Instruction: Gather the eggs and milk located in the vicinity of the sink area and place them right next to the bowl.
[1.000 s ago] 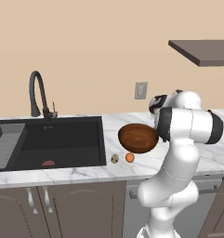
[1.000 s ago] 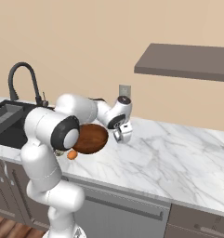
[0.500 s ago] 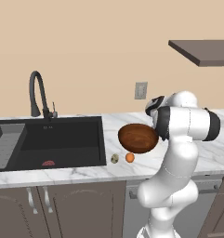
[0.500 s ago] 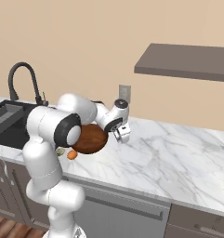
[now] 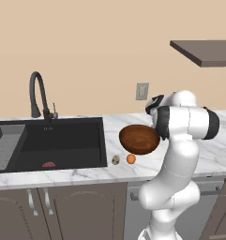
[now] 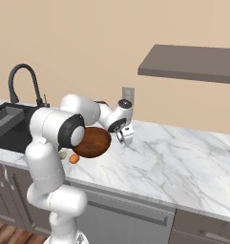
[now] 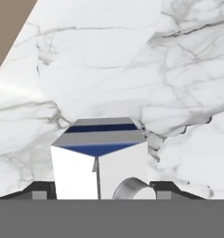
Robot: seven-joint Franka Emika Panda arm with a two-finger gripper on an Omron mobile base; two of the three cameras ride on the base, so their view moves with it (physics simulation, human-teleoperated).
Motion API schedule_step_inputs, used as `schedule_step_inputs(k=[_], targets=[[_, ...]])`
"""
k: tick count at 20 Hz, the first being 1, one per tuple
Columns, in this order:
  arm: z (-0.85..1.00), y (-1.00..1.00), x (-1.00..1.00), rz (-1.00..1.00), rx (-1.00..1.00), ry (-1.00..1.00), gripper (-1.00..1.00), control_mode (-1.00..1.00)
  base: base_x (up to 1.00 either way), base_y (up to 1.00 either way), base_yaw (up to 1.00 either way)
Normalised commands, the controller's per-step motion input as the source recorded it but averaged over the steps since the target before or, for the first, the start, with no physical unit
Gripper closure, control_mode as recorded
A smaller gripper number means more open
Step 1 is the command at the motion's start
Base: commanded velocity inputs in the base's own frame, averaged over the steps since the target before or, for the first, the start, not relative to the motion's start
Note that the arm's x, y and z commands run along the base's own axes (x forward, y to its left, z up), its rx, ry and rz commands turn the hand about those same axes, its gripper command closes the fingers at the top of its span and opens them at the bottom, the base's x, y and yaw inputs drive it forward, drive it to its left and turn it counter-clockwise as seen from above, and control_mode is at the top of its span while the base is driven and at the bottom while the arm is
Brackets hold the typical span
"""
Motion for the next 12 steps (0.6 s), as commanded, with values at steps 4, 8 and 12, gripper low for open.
schedule_step_inputs(k=[4,8,12], targets=[[0.0,0.32,0.0,0.0,0.02,0.06,1.0,-1.0,0.0,0.0,0.0],[-0.03,0.29,0.1,0.0,0.0,0.07,1.0,-1.0,0.0,0.0,0.0],[-0.16,0.19,0.14,0.0,0.0,0.13,1.0,-1.0,0.0,0.0,0.0]])
